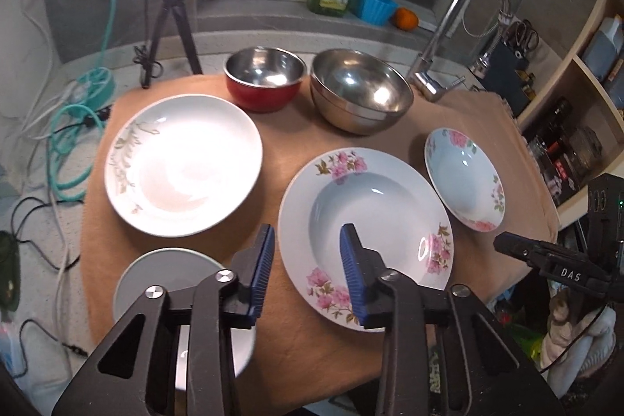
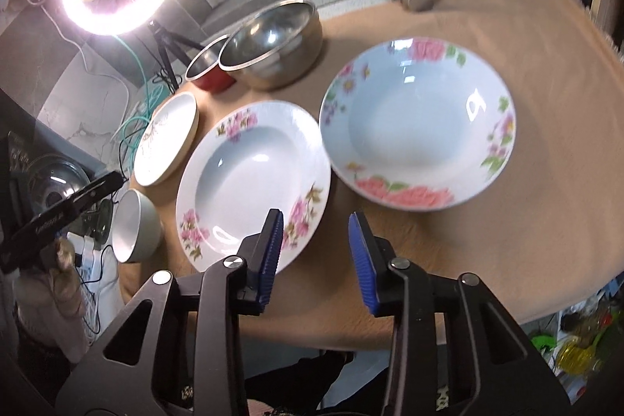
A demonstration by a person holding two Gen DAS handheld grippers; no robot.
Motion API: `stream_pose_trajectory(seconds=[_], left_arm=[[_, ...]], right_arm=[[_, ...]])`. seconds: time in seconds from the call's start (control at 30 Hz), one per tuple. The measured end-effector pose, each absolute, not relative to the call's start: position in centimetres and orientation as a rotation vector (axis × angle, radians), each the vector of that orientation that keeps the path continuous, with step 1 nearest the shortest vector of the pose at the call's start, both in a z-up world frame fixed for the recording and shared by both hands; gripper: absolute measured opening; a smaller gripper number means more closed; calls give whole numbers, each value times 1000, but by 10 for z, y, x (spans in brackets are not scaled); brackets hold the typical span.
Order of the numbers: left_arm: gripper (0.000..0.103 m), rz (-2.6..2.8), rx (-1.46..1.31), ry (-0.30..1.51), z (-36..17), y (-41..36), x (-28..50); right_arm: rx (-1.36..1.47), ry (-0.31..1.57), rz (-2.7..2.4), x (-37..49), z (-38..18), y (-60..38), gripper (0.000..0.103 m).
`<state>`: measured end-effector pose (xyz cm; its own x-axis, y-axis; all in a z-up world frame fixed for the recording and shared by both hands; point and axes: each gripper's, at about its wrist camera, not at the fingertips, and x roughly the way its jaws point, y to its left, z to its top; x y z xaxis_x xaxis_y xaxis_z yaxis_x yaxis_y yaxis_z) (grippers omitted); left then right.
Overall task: Organize plates and bowls
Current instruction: 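Move both grippers down toward the pink-flowered white rim plate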
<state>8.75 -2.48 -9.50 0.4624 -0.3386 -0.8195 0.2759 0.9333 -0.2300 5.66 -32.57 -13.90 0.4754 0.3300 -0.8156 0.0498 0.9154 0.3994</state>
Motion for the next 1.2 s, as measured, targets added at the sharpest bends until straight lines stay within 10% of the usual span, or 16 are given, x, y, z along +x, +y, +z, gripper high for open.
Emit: stream_pose_trajectory(seconds=[1.2], left_arm=[[20, -560, 11, 1308, -154, -61, 215]], right_arm=[[701, 1193, 179, 72, -201, -332, 22]])
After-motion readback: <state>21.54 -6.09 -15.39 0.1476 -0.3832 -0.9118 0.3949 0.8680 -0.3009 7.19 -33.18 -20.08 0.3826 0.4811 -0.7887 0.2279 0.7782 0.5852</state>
